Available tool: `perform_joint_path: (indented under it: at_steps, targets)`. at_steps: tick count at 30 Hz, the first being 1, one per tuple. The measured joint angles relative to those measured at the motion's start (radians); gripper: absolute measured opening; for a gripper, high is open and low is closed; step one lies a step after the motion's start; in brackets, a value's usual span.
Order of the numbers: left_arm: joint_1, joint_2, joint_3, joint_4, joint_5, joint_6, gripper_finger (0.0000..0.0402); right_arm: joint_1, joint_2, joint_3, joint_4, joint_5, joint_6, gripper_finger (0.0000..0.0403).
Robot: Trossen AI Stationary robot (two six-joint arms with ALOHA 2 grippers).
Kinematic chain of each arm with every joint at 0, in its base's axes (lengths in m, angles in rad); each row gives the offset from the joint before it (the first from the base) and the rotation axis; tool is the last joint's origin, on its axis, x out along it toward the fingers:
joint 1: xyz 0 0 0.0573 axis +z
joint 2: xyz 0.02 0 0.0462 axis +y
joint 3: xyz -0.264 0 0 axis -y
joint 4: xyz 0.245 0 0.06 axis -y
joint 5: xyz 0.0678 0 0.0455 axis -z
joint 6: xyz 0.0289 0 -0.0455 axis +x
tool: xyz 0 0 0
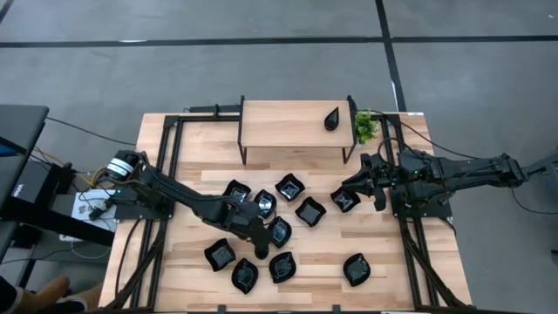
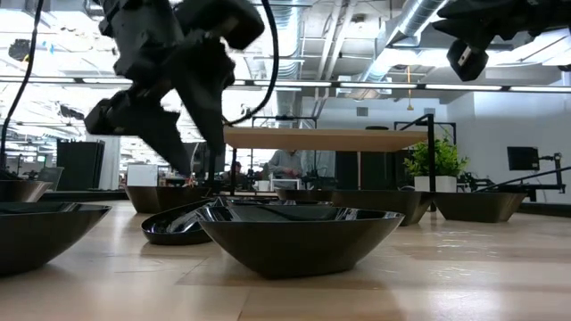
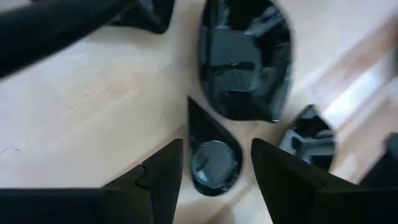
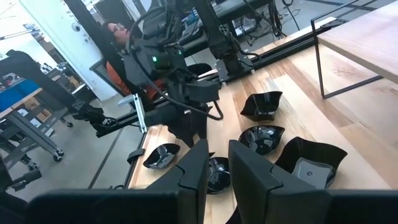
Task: Pick & Place Mini shaped plates
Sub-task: Stack the black drop shaped plate on top of the other black drop shaped plates on the shelf
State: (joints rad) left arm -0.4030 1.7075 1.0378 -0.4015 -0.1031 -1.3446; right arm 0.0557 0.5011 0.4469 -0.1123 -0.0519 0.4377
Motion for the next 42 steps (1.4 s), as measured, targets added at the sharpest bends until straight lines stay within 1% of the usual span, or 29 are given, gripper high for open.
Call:
perform_joint_path:
  at_steps: [5, 11, 18, 36, 42]
  targets:
    - [-0.002, 0.057, -0.001, 0.003, 0.044, -0.021, 0.0191, 0.000, 0.000, 0.000, 0.000, 0.000, 0.000, 0.0059]
    - [-0.001, 0.047, -0.001, 0.009, 0.021, -0.022, 0.0191, 0.000, 0.000, 0.000, 0.000, 0.000, 0.000, 0.0059]
    - [-0.001, 0.102, -0.001, 0.034, 0.046, -0.022, 0.0191, 0.000, 0.000, 0.000, 0.000, 0.000, 0.000, 0.0059]
    - [-0.001, 0.101, -0.001, 0.044, 0.044, -0.022, 0.0191, 0.000, 0.000, 0.000, 0.000, 0.000, 0.000, 0.0059]
    - [-0.001, 0.100, -0.002, 0.044, 0.029, -0.022, 0.0191, 0.000, 0.000, 0.000, 0.000, 0.000, 0.000, 0.0059]
